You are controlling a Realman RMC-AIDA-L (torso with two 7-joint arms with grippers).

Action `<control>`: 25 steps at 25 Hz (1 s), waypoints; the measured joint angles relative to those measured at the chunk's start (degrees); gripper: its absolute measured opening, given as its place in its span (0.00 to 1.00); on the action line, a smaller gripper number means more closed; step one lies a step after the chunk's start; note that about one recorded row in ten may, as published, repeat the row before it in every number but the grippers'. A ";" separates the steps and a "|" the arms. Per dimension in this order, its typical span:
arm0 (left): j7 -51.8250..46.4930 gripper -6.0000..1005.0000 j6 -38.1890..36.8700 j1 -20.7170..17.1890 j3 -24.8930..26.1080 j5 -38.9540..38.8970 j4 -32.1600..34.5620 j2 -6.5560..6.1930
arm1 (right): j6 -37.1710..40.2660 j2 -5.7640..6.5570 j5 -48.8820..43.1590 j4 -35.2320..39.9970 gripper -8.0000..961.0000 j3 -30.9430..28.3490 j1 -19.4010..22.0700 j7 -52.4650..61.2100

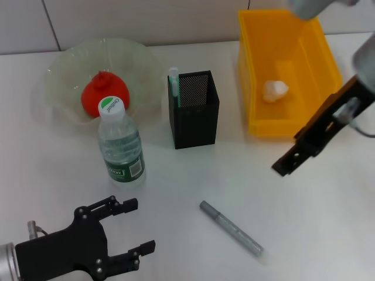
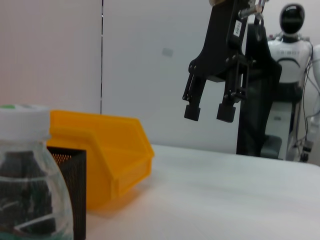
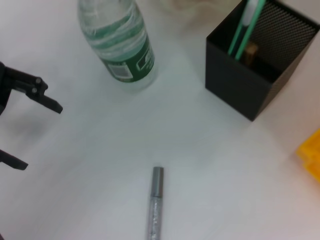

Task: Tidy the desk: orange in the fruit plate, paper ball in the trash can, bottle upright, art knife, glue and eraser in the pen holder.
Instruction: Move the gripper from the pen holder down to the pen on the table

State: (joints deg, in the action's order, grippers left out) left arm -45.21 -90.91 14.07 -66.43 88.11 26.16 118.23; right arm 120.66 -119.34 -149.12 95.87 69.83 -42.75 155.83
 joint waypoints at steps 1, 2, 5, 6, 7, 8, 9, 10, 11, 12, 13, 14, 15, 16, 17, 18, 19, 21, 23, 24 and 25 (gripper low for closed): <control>-0.01 0.78 0.23 0.37 -0.10 0.40 0.23 -0.07 | -1.65 -0.09 0.64 -1.81 0.82 2.20 -0.45 1.78; -0.01 0.78 0.23 0.37 -0.10 0.40 0.23 -0.07 | -1.65 -0.09 0.64 -1.81 0.82 2.20 -0.45 1.78; -0.46 0.78 0.23 0.53 -0.30 1.02 1.15 -0.13 | -4.53 -0.19 2.02 -6.43 0.82 3.40 -1.33 3.40; -0.71 0.78 0.34 0.56 -0.34 1.68 1.72 -0.14 | -5.64 -0.21 2.32 -8.18 0.82 3.56 -1.67 3.76; -0.73 0.78 0.40 0.61 -0.23 2.07 1.86 -0.14 | -8.06 -0.24 3.20 -11.09 0.82 3.97 -2.11 3.94; -0.73 0.78 0.40 0.61 -0.23 2.07 1.86 -0.14 | -8.06 -0.24 3.20 -11.09 0.82 3.97 -2.11 3.94; -0.75 0.78 0.47 0.73 0.04 2.78 2.02 -0.15 | -11.08 -0.15 5.54 -13.74 0.82 5.37 -1.82 3.94; -0.75 0.78 0.47 0.73 0.04 2.78 2.02 -0.15 | -11.08 -0.15 5.54 -13.74 0.82 5.37 -1.82 3.94; -0.76 0.78 0.56 0.73 0.12 3.08 2.13 -0.17 | -12.42 -0.08 6.42 -14.51 0.82 6.21 -1.58 3.95; -0.76 0.78 0.56 0.73 0.12 3.08 2.13 -0.17 | -13.63 -0.01 7.05 -15.15 0.82 7.41 -1.36 3.94; -0.76 0.78 0.60 0.65 0.13 3.11 2.16 -0.17 | -14.43 0.03 7.07 -15.46 0.82 8.72 -1.34 3.94; -0.76 0.78 0.64 0.54 0.13 3.13 2.18 -0.18 | -14.94 0.04 6.91 -15.70 0.82 9.85 -1.36 3.99; -0.76 0.78 0.67 0.39 0.14 3.17 2.18 -0.18 | -15.22 0.06 6.23 -15.86 0.82 11.50 -1.57 4.43; -0.73 0.78 0.68 0.20 0.15 3.19 2.18 -0.18 | -15.51 0.00 4.79 -15.93 0.82 14.32 -2.04 6.48; -0.73 0.78 0.68 0.20 0.15 3.19 2.18 -0.18 | -15.51 0.00 4.79 -15.93 0.82 14.32 -2.04 6.48; -0.64 0.78 0.75 0.11 0.16 3.21 2.17 -0.15 | -15.51 -0.08 4.17 -15.94 0.82 15.87 -2.41 8.15; -0.56 0.78 0.85 0.06 0.20 3.21 2.13 -0.14 | -15.54 -0.12 3.78 -15.95 0.82 17.31 -2.78 9.92; -0.38 0.78 1.28 -0.02 0.43 3.21 2.01 -0.13 | -15.47 -0.34 3.74 -15.99 0.82 19.83 -3.66 13.42; -0.32 0.78 2.11 -0.08 0.84 3.21 1.88 -0.02 | -15.47 -0.46 4.03 -16.08 0.81 20.38 -3.65 13.69; -0.30 0.78 2.32 -0.08 0.86 3.21 1.85 0.01 | -15.69 -0.54 4.44 -16.31 0.81 20.84 -3.56 13.78; -0.28 0.78 2.54 -0.09 0.90 3.21 1.79 0.06 | -16.17 -0.58 5.12 -16.84 0.81 21.44 -3.39 13.82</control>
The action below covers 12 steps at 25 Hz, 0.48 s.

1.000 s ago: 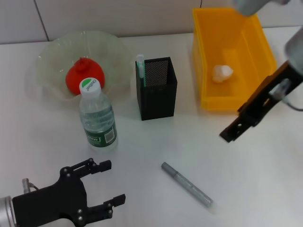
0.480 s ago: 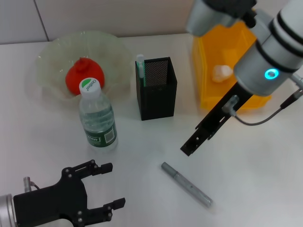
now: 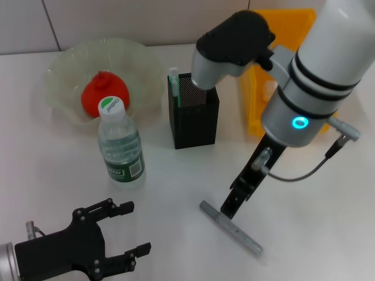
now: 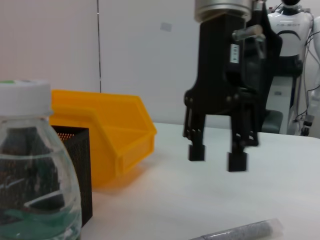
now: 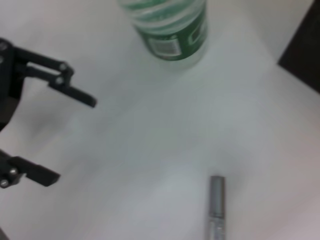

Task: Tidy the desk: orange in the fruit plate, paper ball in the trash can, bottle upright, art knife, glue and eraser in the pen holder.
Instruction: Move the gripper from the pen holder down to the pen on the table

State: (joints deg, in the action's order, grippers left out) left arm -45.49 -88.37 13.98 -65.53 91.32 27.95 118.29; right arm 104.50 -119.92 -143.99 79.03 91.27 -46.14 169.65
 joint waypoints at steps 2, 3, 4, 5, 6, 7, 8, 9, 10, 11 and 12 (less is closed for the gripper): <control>0.04 0.78 0.13 -0.01 0.00 0.00 -0.08 0.01 | -1.13 -0.01 1.08 -1.38 0.81 1.05 0.13 0.00; 0.08 0.78 0.13 -0.04 0.01 0.00 -0.13 0.01 | -1.62 -0.02 1.37 -1.95 0.81 1.65 0.13 -0.01; 0.10 0.78 0.11 -0.08 0.01 0.00 -0.15 0.01 | -2.06 -0.02 1.39 -2.19 0.81 2.75 0.13 -0.01; 0.12 0.78 0.09 -0.12 0.01 0.00 -0.17 0.00 | -2.44 -0.01 1.31 -2.30 0.81 3.88 0.12 -0.01; 0.12 0.78 0.09 -0.12 0.01 0.00 -0.17 0.00 | -2.80 0.01 0.40 -2.15 0.80 6.34 0.00 -0.03; 0.16 0.78 0.06 -0.17 -0.03 0.00 -0.17 -0.01 | -2.80 0.01 0.40 -2.15 0.80 6.34 0.00 -0.03; 0.16 0.78 0.06 -0.17 -0.03 0.00 -0.17 -0.01 | -3.03 0.03 0.08 -2.10 0.80 7.41 -0.07 -0.03; 0.22 0.78 0.09 -0.18 -0.05 0.00 -0.17 -0.09 | -3.38 0.03 -0.06 -2.25 0.80 8.09 -0.12 -0.03; 0.25 0.78 0.13 -0.22 0.00 0.00 -0.10 -0.11 | -3.88 0.03 -0.14 -2.55 0.80 8.64 -0.15 -0.03; 0.25 0.78 0.13 -0.22 0.00 0.00 -0.10 -0.11 | -5.18 0.04 -0.16 -3.73 0.80 9.23 -0.16 -0.03; 0.48 0.78 0.17 -0.26 0.02 -0.01 -0.06 -0.13 | -5.18 0.04 -0.16 -3.73 0.80 9.23 -0.16 -0.03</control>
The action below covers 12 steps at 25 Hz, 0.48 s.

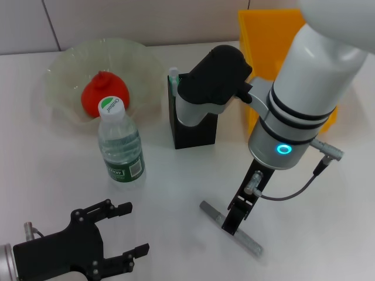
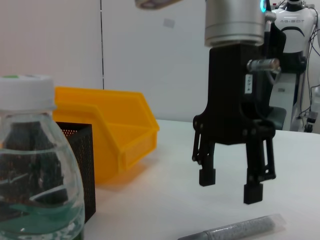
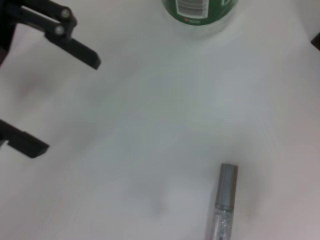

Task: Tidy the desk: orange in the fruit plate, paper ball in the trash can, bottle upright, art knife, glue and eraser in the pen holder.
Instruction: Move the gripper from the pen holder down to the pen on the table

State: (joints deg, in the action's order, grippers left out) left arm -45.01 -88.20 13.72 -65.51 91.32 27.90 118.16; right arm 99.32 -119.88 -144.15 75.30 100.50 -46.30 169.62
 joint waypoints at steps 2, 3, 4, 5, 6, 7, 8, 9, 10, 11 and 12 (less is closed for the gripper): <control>0.38 0.78 0.05 -0.01 0.00 0.00 -0.02 0.00 | -1.52 0.00 -0.10 -1.50 0.80 0.51 -0.01 0.00; 0.84 0.78 0.10 -0.01 0.00 -0.01 -0.08 0.03 | -2.21 0.00 -0.13 -2.21 0.80 0.90 -0.04 -0.01; 1.06 0.78 0.12 -0.01 -0.01 -0.03 -0.09 0.07 | -3.43 0.00 -0.15 -3.26 0.79 1.92 -0.13 -0.04; 1.06 0.78 0.12 -0.01 -0.01 -0.03 -0.09 0.07 | -3.43 0.00 -0.15 -3.26 0.79 1.92 -0.13 -0.04; 1.16 0.78 0.14 -0.01 -0.01 -0.05 -0.10 0.09 | -4.04 0.00 -0.16 -3.62 0.79 2.44 -0.16 -0.04; 1.20 0.78 0.14 0.01 -0.02 -0.07 -0.11 0.11 | -4.54 0.00 -0.17 -3.85 0.79 2.80 -0.16 -0.06; 1.20 0.78 0.16 0.04 -0.02 -0.08 -0.11 0.13 | -4.84 0.00 -0.17 -3.97 0.79 2.90 -0.14 -0.06; 1.21 0.78 0.51 0.24 -0.04 -0.08 -0.16 0.14 | -5.14 0.00 -0.15 -4.05 0.79 3.00 -0.11 -0.07; 1.21 0.78 0.51 0.24 -0.04 -0.08 -0.16 0.14 | -5.42 0.00 -0.12 -4.11 0.79 3.00 -0.07 -0.08; 1.21 0.78 0.76 0.33 -0.05 -0.08 -0.19 0.14 | -5.65 0.00 -0.09 -4.16 0.79 3.11 -0.04 -0.09; 1.21 0.78 0.90 0.41 -0.05 -0.06 -0.20 0.14 | -5.96 0.00 -0.07 -4.29 0.79 3.32 0.00 -0.12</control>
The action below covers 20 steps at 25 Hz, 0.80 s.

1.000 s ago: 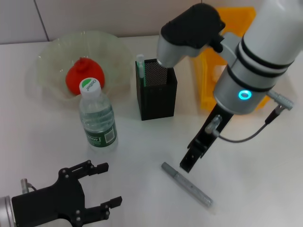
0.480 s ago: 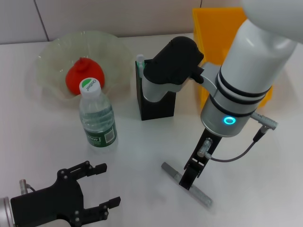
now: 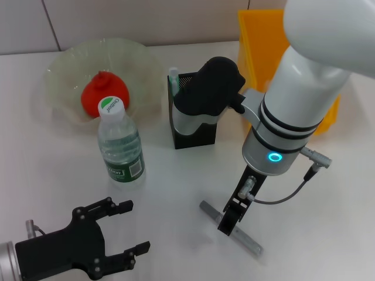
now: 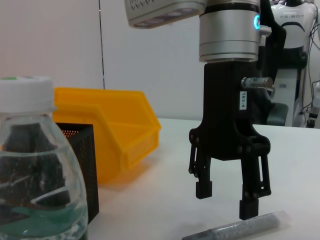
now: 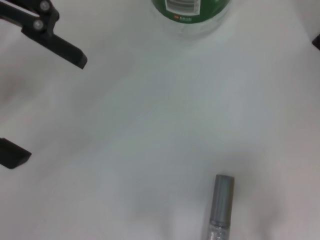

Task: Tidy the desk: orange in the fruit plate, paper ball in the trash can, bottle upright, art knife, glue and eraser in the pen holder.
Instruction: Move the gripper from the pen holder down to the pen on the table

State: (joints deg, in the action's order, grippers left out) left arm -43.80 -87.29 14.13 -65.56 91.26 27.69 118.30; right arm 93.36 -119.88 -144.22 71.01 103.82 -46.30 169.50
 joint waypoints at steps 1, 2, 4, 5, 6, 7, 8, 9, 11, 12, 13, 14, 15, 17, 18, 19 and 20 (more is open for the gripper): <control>0.00 0.78 0.11 0.07 0.00 0.02 0.00 0.00 | -0.36 0.00 0.00 -0.28 0.79 0.34 0.02 -0.03; 0.01 0.78 0.14 0.08 0.00 0.03 -0.01 0.00 | -0.36 0.00 0.00 -0.28 0.78 0.34 0.02 -0.03; 0.01 0.78 0.14 0.09 0.00 0.03 -0.01 0.00 | -1.48 -0.01 -0.04 -1.27 0.78 1.28 0.05 -0.08; 0.01 0.78 0.14 0.10 0.00 0.03 -0.01 0.00 | -1.67 0.00 -0.04 -1.37 0.78 1.44 0.05 -0.10; 0.00 0.78 0.13 0.10 0.00 0.02 -0.01 0.00 | -1.72 -0.01 -0.04 -1.31 0.78 1.69 0.09 -0.12; -0.01 0.78 0.06 0.11 0.00 0.02 -0.01 0.00 | -1.85 0.00 -0.04 -0.88 0.78 2.15 0.17 -0.17; -0.01 0.78 0.06 0.11 0.00 0.02 -0.01 0.00 | -1.85 0.00 -0.04 -0.88 0.78 2.15 0.17 -0.17; -0.01 0.78 0.06 0.11 0.00 0.03 -0.01 0.00 | -1.96 -0.01 -0.03 -0.79 0.78 2.28 0.20 -0.17; -0.01 0.78 -0.01 0.11 0.00 0.05 -0.01 0.00 | -2.27 0.00 0.15 -0.86 0.78 2.39 0.22 -0.17; -0.01 0.78 -0.02 0.12 0.00 0.06 -0.01 0.00 | -2.67 0.00 0.37 -1.10 0.77 2.42 0.21 -0.17; -0.01 0.78 -0.03 0.15 0.00 0.06 -0.01 0.00 | -2.67 0.00 0.37 -1.10 0.77 2.42 0.21 -0.17; -0.01 0.78 -0.03 0.16 0.00 0.06 -0.01 0.00 | -2.79 -0.01 0.38 -1.13 0.77 2.44 0.18 -0.17; -0.01 0.78 -0.03 0.18 0.00 0.07 -0.01 0.00 | -2.88 -0.01 0.38 -1.15 0.77 2.46 0.14 -0.16; -0.02 0.78 0.02 0.19 0.00 0.07 -0.01 0.00 | -2.89 0.00 0.41 -1.18 0.69 2.58 -0.04 -0.16; -0.02 0.78 0.04 0.19 0.00 0.07 -0.01 0.00 | -2.89 0.00 0.41 -1.18 0.65 2.58 -0.04 -0.16; -0.02 0.78 0.05 0.20 0.00 0.07 -0.01 0.00 | -2.88 -0.01 0.43 -1.18 0.61 2.79 -0.08 -0.16; -0.02 0.78 0.07 0.22 0.00 0.07 -0.01 0.00 | -2.89 0.00 0.45 -1.18 0.57 3.02 -0.13 -0.16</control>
State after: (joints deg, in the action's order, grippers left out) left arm -43.82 -87.22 14.36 -65.57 91.32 27.68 118.30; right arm 90.48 -119.88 -143.77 69.83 106.84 -46.42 169.34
